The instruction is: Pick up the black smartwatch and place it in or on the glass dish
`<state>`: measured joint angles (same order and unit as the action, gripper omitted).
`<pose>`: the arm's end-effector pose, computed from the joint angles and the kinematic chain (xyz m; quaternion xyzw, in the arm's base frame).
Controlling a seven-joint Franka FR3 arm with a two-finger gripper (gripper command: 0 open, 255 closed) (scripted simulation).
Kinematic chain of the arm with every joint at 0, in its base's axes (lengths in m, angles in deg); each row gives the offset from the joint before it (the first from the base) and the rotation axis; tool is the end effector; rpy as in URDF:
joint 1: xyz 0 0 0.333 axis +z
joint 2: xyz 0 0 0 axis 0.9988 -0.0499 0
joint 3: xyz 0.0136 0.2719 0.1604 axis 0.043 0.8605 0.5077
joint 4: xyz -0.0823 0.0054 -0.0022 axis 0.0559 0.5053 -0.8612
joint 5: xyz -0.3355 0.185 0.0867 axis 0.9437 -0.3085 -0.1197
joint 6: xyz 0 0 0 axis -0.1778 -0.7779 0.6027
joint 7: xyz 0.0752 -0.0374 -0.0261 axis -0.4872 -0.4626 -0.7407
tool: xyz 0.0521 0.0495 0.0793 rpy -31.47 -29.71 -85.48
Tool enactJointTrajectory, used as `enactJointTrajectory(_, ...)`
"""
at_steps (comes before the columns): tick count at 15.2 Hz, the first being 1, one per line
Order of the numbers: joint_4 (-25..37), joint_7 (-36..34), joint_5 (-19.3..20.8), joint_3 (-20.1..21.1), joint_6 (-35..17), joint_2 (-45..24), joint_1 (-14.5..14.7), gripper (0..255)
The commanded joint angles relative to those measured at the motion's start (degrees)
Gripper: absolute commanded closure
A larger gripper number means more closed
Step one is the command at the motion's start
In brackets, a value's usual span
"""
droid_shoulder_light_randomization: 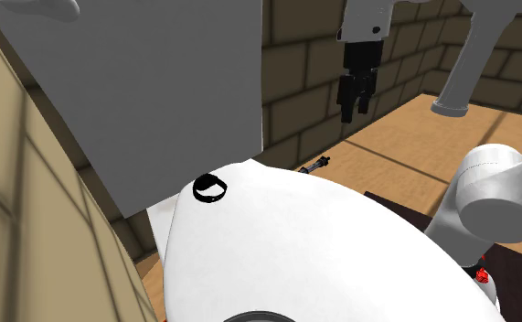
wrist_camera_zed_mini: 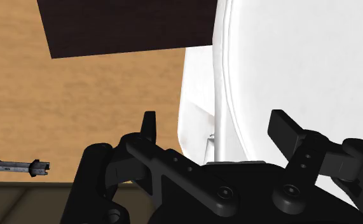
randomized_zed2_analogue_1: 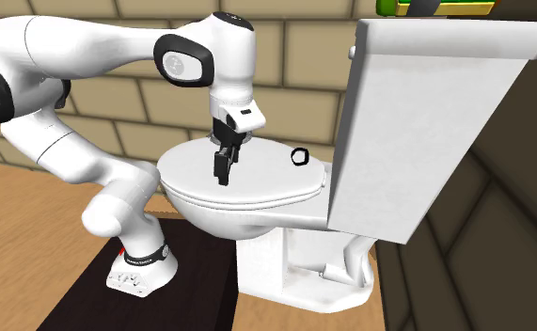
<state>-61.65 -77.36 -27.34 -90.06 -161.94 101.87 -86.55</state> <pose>0.3088 -0.0001 0.5693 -0.9959 0.0364 0.0669 0.0488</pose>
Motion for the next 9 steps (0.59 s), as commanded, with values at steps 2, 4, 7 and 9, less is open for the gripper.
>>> enactJointTrajectory(2,-0.7,-0.4,-0.9,0.7,-1.9,-0.4,0.6,0)
enactJointTrajectory(4,-1.8,-1.0,-2.6,2.2,-5.8,-1.3,1.7,0)
enactJointTrajectory(7,-3.0,-1.9,-5.1,4.4,-11.7,-3.2,3.4,0)
enactJointTrajectory(9,-3.5,-2.4,-6.6,5.9,-15.6,-4.8,4.5,0)
